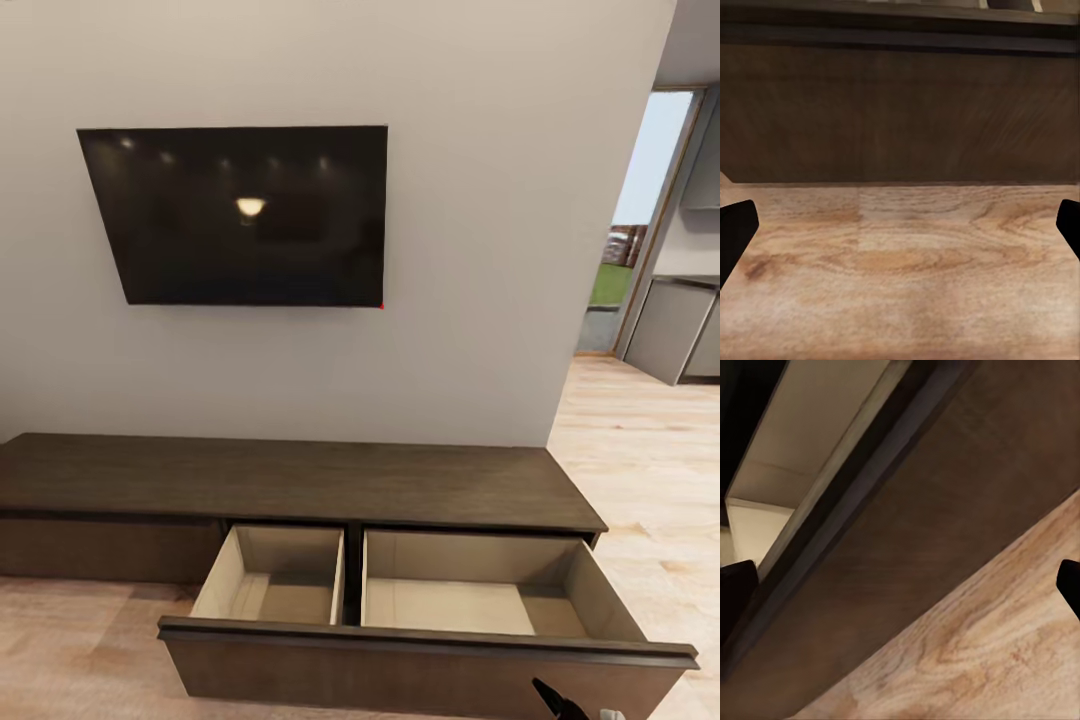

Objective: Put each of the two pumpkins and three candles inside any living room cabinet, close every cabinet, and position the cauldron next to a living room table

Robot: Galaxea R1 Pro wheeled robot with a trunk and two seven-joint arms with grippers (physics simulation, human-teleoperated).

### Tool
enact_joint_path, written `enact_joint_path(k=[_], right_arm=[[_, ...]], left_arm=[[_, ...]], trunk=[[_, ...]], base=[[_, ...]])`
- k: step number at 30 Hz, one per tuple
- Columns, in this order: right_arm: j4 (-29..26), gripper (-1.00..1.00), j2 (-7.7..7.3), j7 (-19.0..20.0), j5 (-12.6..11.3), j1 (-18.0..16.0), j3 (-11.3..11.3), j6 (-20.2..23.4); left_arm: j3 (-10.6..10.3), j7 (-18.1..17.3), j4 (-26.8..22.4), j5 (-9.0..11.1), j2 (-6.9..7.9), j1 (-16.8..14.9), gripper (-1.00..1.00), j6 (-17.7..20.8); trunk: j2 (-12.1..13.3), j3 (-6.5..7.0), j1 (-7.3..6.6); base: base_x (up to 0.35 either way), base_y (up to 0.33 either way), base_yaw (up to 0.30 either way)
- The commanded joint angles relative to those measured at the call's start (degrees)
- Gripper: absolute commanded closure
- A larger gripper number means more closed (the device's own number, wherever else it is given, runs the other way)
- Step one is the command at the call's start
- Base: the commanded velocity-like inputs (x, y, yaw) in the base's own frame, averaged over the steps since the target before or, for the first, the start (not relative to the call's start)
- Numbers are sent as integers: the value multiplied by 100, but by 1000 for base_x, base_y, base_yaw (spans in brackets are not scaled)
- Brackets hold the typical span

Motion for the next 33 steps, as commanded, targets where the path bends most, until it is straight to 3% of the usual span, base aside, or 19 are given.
enact_joint_path(k=[1,29,33], right_arm=[[4,-100,1,21,-53,-2,12,21],[17,-100,20,8,-62,5,-7,-175],[20,-100,14,8,-77,6,-28,-176]], left_arm=[[3,-26,-2,19,1,0,-100,-7],[12,-24,334,11,8,-17,-100,66],[9,-27,334,-5,9,-17,-100,63]], trunk=[[39,14,-23],[1162,584,-638],[1162,608,-638]], base=[[0,0,0],[0,0,-62],[0,0,-180]])
